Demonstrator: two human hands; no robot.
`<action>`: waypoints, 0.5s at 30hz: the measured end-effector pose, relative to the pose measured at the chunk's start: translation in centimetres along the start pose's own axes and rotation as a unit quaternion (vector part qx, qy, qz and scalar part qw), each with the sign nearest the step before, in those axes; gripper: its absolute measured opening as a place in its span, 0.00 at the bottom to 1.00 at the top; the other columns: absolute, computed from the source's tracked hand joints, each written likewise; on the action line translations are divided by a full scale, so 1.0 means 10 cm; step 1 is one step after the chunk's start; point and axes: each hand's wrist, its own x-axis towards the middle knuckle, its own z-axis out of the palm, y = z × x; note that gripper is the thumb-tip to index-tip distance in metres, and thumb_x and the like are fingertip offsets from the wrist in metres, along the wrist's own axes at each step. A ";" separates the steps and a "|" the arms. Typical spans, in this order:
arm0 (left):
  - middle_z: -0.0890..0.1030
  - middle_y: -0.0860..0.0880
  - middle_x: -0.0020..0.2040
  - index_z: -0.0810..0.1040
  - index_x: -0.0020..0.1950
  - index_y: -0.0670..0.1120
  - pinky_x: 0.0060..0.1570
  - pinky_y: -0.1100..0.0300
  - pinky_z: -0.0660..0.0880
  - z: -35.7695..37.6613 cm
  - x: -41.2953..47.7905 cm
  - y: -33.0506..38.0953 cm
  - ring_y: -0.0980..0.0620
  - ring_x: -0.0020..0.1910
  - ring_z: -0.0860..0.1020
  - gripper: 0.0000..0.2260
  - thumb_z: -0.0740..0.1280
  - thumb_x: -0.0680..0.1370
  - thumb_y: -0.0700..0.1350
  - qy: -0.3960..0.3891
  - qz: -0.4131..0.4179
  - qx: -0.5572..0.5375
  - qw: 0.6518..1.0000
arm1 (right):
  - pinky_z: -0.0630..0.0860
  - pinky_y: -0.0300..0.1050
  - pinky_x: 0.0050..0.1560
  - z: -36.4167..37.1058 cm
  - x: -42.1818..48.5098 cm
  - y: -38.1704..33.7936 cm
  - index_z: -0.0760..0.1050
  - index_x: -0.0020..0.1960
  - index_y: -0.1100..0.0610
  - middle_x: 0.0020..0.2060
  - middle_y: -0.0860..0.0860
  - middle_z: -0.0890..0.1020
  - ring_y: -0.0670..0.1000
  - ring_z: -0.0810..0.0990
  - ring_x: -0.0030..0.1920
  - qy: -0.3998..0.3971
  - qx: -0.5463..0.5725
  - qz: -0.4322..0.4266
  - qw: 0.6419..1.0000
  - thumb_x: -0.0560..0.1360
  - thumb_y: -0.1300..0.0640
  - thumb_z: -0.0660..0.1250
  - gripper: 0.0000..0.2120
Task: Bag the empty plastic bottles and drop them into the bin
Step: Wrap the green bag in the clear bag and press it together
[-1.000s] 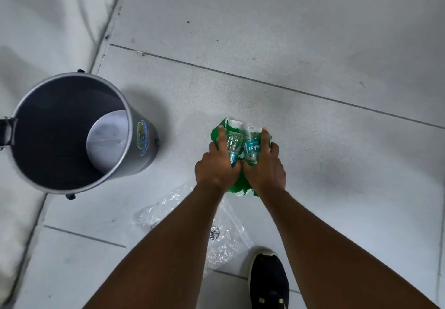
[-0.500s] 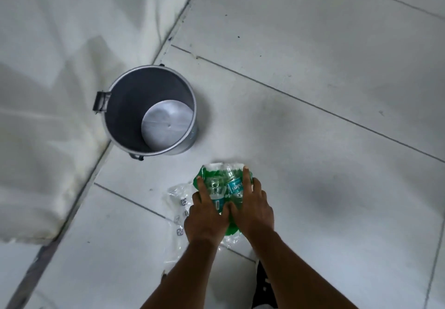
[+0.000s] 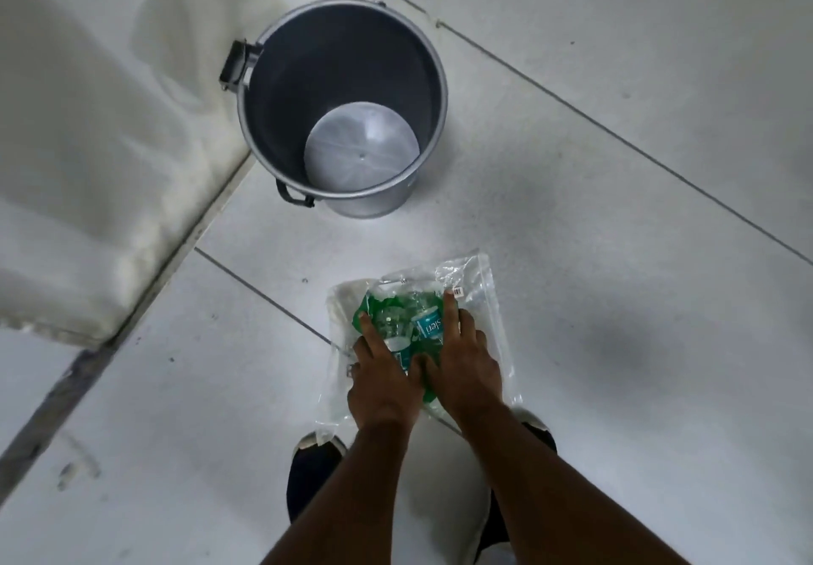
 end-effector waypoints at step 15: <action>0.63 0.40 0.76 0.50 0.78 0.47 0.64 0.36 0.68 -0.13 -0.08 -0.08 0.38 0.72 0.63 0.45 0.66 0.70 0.66 0.084 0.060 0.117 0.988 | 0.59 0.66 0.73 -0.19 -0.03 0.15 0.38 0.79 0.52 0.80 0.59 0.47 0.63 0.51 0.78 -0.001 -0.105 -0.020 0.994 0.73 0.35 0.65 0.49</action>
